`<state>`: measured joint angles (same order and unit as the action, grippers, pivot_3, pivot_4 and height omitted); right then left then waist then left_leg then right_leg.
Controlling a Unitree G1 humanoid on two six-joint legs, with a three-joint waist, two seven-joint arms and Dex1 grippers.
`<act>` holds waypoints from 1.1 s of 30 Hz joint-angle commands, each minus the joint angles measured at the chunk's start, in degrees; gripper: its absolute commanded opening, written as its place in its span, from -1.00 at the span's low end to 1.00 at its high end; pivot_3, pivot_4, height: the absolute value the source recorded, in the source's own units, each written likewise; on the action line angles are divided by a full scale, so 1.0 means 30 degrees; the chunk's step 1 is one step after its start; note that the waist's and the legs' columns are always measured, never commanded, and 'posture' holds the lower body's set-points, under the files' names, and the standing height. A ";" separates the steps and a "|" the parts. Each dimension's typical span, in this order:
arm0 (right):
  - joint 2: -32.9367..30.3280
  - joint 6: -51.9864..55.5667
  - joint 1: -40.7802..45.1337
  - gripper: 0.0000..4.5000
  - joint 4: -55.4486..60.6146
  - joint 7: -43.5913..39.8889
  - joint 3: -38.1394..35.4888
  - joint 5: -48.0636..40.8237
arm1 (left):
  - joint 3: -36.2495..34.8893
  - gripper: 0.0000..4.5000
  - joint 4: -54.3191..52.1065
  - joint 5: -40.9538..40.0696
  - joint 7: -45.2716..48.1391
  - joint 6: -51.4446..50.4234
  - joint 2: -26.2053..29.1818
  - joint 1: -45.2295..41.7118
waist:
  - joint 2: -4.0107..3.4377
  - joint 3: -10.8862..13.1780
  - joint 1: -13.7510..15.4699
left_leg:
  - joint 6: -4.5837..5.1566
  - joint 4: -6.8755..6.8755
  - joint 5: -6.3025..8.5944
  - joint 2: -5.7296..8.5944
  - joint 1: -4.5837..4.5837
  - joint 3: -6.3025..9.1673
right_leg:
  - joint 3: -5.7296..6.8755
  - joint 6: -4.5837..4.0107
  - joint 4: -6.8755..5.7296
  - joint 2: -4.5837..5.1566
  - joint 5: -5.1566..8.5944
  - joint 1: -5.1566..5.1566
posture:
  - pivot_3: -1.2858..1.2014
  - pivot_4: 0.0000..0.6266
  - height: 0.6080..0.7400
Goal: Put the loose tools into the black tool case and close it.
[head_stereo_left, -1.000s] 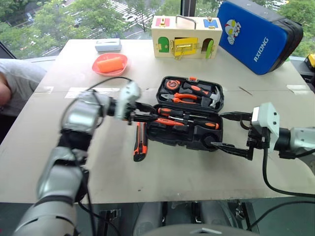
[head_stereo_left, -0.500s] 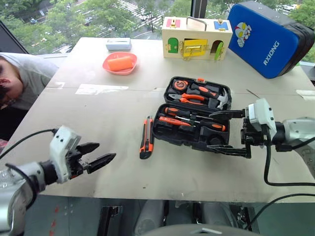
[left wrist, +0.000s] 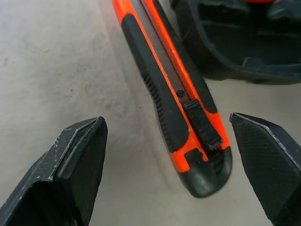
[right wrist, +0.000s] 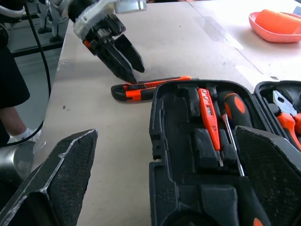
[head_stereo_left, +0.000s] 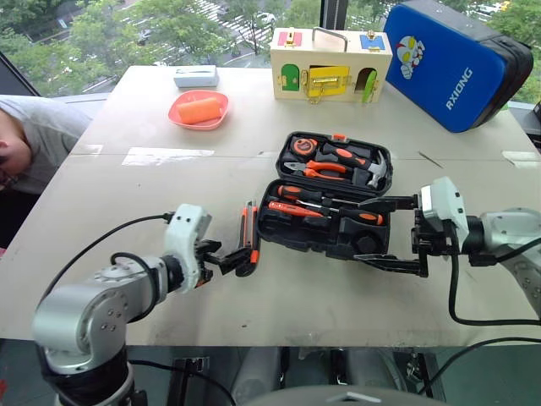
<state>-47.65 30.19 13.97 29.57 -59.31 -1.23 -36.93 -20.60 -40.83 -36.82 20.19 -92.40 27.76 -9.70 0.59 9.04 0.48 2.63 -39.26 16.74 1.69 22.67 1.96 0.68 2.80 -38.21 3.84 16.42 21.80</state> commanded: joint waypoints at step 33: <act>-0.0537 -0.0706 -0.2033 1.00 0.1291 0.0003 -0.1239 -0.0057 | 0.7051 -0.24 0.9791 0.1261 1.5097 1.6418 1.1706 -0.4702 | -0.0130 -0.0093 0.0010 | -0.0119 0.0309 -0.0079 0.0029 -0.0149 0.0021 | 0.0013 -0.0072 0.0082 0.0045 0.0039 -0.0028 | 0.03 -0.52 0.93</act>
<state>-48.64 29.25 7.95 32.60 -58.20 -3.41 -36.88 -1.60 -12.99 -35.76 54.11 -54.03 61.23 -21.32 0.20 8.76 0.51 2.28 -38.34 16.50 1.78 22.29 2.02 0.72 2.59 -37.84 3.98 16.54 21.73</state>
